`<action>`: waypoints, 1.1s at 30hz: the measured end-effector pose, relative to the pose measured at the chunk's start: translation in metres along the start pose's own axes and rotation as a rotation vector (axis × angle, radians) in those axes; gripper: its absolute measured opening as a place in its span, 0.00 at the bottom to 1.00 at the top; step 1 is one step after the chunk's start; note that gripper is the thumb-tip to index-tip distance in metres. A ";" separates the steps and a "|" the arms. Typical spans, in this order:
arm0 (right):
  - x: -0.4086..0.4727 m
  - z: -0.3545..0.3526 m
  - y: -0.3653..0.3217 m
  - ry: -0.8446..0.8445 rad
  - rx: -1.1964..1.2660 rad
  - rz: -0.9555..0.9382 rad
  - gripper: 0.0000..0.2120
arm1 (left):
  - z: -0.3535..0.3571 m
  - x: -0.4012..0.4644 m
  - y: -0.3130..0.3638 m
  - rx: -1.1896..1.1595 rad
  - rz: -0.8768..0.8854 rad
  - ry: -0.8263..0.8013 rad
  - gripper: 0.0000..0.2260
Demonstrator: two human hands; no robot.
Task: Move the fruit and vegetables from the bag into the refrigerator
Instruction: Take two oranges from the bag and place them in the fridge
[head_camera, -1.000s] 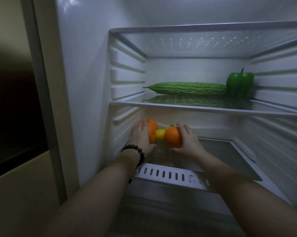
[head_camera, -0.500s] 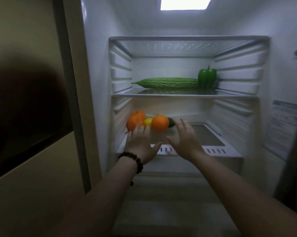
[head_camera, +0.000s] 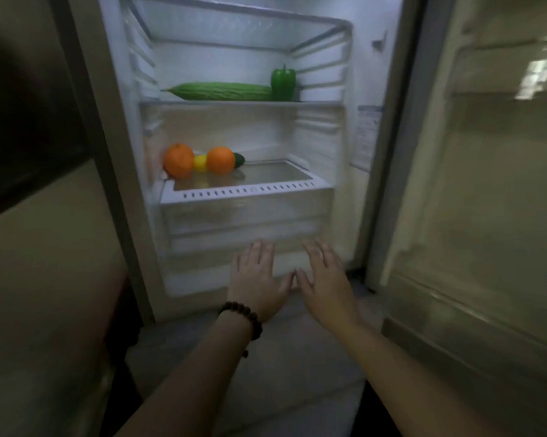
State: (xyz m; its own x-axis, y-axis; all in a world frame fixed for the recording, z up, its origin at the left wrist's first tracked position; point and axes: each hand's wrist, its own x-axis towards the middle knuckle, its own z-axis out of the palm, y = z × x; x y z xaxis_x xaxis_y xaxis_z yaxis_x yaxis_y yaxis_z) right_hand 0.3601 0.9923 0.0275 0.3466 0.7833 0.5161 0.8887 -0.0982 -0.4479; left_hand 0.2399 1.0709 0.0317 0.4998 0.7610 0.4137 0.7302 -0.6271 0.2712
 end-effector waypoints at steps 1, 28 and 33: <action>-0.023 -0.005 0.006 -0.003 -0.017 0.031 0.28 | 0.007 -0.017 0.005 -0.005 0.019 -0.033 0.33; -0.693 -0.326 0.079 0.365 -0.455 1.197 0.27 | 0.050 -0.517 0.441 -0.285 1.065 -0.634 0.32; -0.838 -0.396 0.027 0.495 -0.546 1.417 0.26 | 0.015 -0.662 0.519 -0.358 1.302 -0.683 0.31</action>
State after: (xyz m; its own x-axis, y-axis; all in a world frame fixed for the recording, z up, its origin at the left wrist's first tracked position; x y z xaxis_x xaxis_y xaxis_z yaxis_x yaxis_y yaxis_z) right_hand 0.2122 0.0902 -0.1276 0.9101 -0.3849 0.1534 -0.2636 -0.8234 -0.5026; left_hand 0.2947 0.2441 -0.1144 0.8764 -0.4748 0.0809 -0.4773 -0.8337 0.2777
